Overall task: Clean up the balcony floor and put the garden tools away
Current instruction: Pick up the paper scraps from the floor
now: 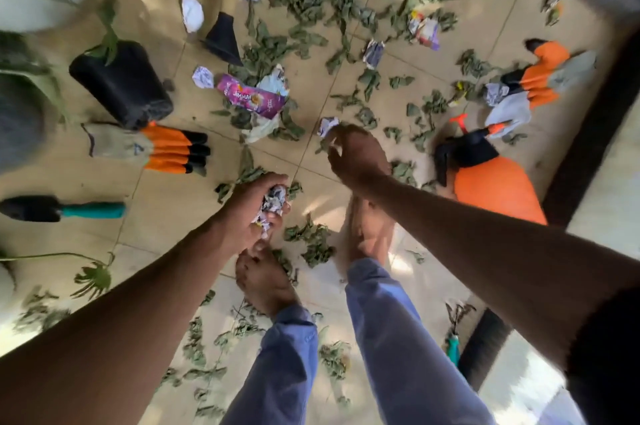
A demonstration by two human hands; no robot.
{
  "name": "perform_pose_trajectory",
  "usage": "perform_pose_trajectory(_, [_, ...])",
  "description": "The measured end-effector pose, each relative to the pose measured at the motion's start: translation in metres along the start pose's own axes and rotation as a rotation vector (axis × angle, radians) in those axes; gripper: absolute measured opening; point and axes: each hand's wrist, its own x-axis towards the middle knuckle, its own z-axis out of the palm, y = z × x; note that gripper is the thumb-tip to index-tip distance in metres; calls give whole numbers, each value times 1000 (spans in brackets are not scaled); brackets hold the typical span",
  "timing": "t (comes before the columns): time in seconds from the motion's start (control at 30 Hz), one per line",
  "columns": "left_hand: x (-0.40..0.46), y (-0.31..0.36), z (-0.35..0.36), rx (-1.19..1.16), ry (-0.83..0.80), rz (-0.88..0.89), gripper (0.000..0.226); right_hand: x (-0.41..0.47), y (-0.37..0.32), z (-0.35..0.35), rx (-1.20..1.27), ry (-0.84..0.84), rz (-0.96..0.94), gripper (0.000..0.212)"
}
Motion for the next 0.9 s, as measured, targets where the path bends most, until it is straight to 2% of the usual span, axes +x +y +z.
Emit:
perform_pose_trajectory(0.23, [37,-4,-16,-134,-18,14,27,67,15,15,-380,-42,-266,55])
perform_pose_trajectory(0.37, [37,-8,-23,-160,-23,24,23,77,16,21,-522,-61,-343,50])
perform_pose_trajectory(0.53, [34,-15,-28,-213,-14,42,26,83,22,20,-547,-40,-331,36])
perform_pose_trajectory(0.63, [33,-16,-28,-234,-16,50,25,81,19,18,-419,38,-313,17])
perform_pose_trajectory(0.73, [31,-12,-23,-282,-15,54,27,70,3,12,-66,68,-207,8])
perform_pose_trajectory(0.83, [31,-8,-18,-369,-28,73,26,49,-24,3,418,-119,-43,7])
perform_pose_trajectory(0.9, [32,-4,-14,-420,-49,99,23,28,-41,1,612,-280,-25,11])
